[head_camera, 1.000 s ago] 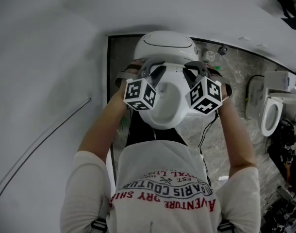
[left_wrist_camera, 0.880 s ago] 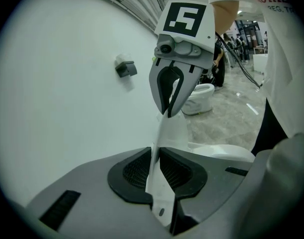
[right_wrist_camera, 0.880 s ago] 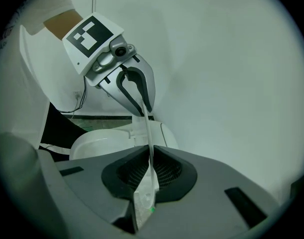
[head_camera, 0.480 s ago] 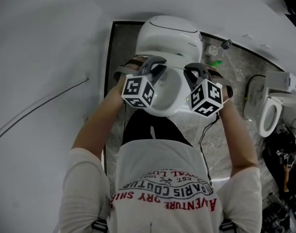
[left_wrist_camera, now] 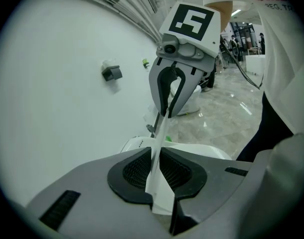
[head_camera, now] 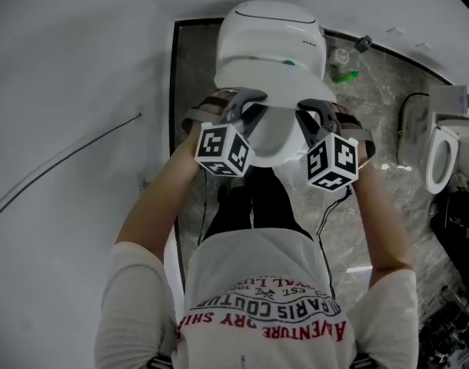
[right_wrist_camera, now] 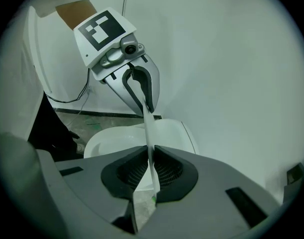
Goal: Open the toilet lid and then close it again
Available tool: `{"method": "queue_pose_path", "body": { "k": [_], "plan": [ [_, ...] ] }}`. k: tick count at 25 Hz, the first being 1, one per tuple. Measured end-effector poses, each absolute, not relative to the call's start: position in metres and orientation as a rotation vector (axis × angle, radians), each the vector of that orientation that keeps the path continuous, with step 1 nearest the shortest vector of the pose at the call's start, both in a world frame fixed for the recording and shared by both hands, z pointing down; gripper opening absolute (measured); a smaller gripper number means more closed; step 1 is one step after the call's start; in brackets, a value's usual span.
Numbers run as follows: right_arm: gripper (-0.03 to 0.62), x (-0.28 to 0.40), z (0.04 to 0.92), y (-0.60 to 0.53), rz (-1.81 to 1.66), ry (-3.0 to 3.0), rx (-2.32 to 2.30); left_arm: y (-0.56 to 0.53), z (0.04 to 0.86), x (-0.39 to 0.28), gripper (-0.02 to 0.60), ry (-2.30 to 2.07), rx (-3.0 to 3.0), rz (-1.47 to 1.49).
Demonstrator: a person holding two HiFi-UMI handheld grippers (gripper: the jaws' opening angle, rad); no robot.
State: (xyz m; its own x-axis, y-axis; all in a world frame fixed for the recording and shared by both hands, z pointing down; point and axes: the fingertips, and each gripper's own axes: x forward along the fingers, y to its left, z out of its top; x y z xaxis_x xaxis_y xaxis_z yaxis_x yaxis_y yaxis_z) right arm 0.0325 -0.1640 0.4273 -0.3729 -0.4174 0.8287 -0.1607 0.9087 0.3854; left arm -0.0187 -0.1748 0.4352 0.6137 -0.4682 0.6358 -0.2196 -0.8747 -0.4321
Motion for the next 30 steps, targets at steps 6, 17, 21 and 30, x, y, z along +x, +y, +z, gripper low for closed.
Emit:
{"method": "queue_pose_path", "body": {
  "k": [6,17,21,30],
  "plan": [
    [0.032,0.033,0.448,-0.130,-0.289,-1.933,0.462,-0.140,0.455,-0.018,0.060,0.551,-2.542,-1.115],
    [0.034,0.029,0.492,-0.069,-0.289,-1.931,0.514,-0.080,0.499,-0.021,0.084,0.513,-2.559,-1.094],
    [0.038,0.030,0.505,-0.050,-0.295,-1.939,0.528,-0.061,0.511,-0.020,0.094,0.561,-2.553,-1.107],
    [0.052,0.026,0.548,-0.012,-0.336,-1.945,0.473,-0.023,0.552,-0.024,0.103,0.609,-2.440,-1.152]
  ]
}}
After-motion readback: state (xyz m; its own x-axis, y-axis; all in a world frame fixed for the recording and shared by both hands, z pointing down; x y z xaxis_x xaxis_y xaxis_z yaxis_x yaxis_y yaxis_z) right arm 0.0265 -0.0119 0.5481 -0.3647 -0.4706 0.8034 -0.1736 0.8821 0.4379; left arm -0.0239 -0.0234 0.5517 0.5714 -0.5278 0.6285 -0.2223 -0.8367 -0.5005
